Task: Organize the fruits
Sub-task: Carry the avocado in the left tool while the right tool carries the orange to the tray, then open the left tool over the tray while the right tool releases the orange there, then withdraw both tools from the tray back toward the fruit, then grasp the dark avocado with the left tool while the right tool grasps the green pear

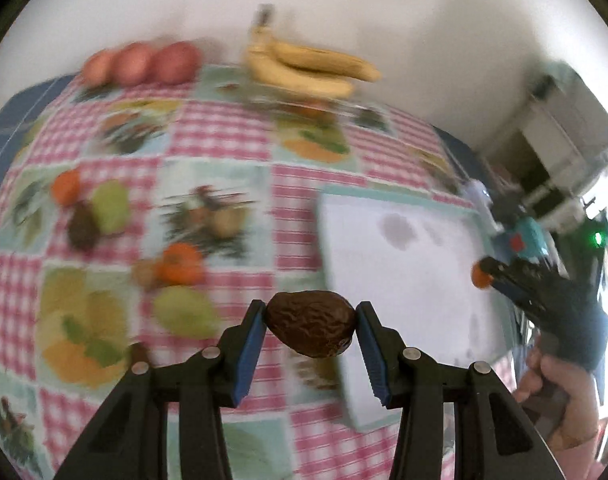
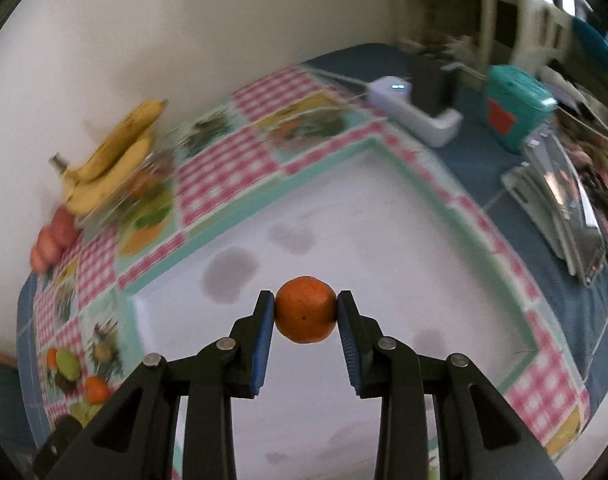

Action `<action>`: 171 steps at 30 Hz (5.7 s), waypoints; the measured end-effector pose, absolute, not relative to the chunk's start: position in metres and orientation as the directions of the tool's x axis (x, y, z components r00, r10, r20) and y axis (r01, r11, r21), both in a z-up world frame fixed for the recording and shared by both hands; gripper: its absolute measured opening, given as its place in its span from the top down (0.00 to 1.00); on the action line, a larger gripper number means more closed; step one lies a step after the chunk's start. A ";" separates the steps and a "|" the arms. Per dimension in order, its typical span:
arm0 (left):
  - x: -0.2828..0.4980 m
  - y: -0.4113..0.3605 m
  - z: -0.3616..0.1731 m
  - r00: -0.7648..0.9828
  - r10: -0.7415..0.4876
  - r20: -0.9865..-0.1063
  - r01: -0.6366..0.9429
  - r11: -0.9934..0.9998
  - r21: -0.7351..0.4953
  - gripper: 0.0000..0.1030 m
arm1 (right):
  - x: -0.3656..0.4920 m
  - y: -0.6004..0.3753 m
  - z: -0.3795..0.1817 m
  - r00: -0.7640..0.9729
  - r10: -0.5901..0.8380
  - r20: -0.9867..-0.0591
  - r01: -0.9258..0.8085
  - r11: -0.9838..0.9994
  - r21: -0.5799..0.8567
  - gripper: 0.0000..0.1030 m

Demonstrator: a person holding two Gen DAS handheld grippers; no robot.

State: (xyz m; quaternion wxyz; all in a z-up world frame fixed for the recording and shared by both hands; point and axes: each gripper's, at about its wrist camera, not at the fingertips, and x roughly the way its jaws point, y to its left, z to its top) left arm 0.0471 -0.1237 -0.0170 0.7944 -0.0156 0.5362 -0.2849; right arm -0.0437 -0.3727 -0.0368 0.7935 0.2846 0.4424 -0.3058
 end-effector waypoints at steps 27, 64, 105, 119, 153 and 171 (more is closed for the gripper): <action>0.047 -0.228 -0.088 0.200 -0.431 -0.880 0.579 0.777 -0.248 0.53 | -0.048 -0.419 -0.073 0.445 -0.234 -0.864 0.742 0.637 0.209 0.67; 0.059 -0.192 -0.033 0.438 -0.312 -0.843 0.473 0.877 -0.079 0.00 | -0.046 -0.411 -0.060 0.458 -0.313 -0.832 0.732 0.664 0.153 0.08; 0.126 0.079 0.014 0.587 -0.042 -0.809 -0.099 0.987 -0.123 0.00 | 0.023 -0.201 -0.020 0.560 -0.070 -0.825 0.248 0.965 0.086 0.08; 0.143 0.062 -0.009 0.492 -0.156 -0.857 0.014 0.985 -0.171 0.01 | 0.050 -0.145 -0.014 0.590 -0.019 -0.807 0.143 0.986 0.081 0.08; 0.188 0.037 -0.096 0.282 -0.331 -0.900 0.048 0.942 -0.332 0.18 | 0.077 -0.111 -0.111 0.327 0.054 -0.944 0.091 0.992 0.089 0.27; 0.186 0.047 -0.097 0.240 -0.465 -0.852 0.028 0.881 -0.473 0.49 | 0.076 -0.109 -0.112 0.324 0.028 -0.946 0.077 0.995 0.056 0.27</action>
